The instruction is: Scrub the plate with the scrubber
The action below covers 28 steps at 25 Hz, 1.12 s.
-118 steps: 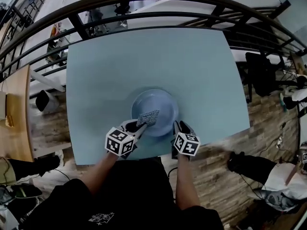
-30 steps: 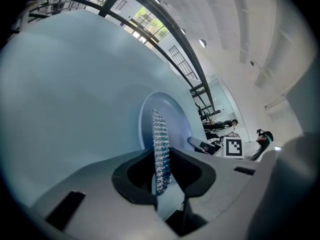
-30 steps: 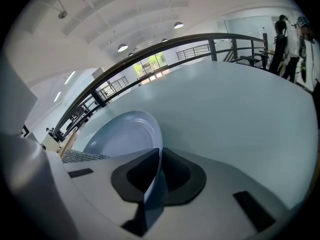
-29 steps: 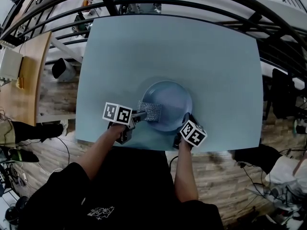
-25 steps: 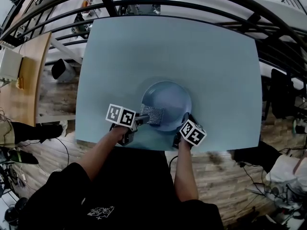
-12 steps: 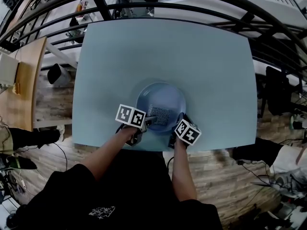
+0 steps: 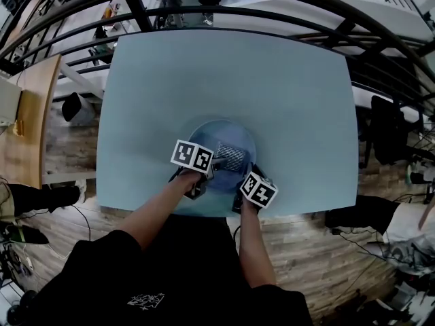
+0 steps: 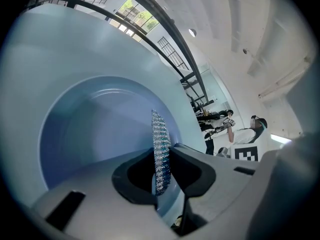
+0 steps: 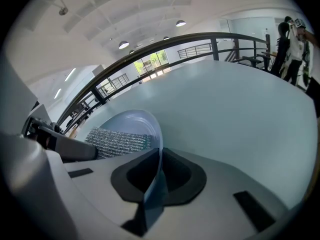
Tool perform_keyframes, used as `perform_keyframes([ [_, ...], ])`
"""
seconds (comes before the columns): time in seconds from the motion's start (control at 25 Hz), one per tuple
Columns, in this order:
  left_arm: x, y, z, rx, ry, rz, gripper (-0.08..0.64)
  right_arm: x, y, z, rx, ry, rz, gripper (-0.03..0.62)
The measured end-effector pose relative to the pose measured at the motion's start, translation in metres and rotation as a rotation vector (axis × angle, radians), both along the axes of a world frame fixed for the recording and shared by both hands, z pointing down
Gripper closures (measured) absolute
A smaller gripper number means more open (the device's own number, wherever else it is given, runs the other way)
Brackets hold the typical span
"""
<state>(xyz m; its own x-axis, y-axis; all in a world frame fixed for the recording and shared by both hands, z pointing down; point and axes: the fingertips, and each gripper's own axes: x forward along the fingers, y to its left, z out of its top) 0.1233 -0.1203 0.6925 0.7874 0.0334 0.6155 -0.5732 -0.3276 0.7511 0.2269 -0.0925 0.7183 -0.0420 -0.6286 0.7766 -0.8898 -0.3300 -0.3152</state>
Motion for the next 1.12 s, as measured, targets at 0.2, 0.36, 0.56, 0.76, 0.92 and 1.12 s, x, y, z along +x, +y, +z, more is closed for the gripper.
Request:
perform_keyframes([
  [0.2,0.006,-0.016,0.000,0.017,-0.008,0.012,0.472,-0.001,-0.001,0.001,-0.002,-0.002,-0.009,0.569],
  [0.36,0.003,-0.028,0.004,0.021,-0.013,-0.007,0.472,0.000,-0.001,0.003,-0.003,-0.005,-0.010,0.569],
  [0.56,-0.009,-0.042,0.002,0.029,-0.023,-0.043,0.472,0.000,0.000,0.001,-0.002,-0.006,-0.016,0.569],
  [0.76,-0.027,-0.056,0.001,0.038,-0.039,-0.082,0.472,0.000,-0.001,0.001,-0.002,-0.008,-0.012,0.569],
  [0.92,-0.042,-0.061,0.001,0.042,-0.049,-0.114,0.472,0.001,0.000,0.001,0.000,-0.008,-0.009,0.569],
  [1.12,-0.065,-0.062,0.002,0.052,-0.075,-0.148,0.471,0.001,0.000,0.002,0.003,-0.006,-0.007,0.569],
])
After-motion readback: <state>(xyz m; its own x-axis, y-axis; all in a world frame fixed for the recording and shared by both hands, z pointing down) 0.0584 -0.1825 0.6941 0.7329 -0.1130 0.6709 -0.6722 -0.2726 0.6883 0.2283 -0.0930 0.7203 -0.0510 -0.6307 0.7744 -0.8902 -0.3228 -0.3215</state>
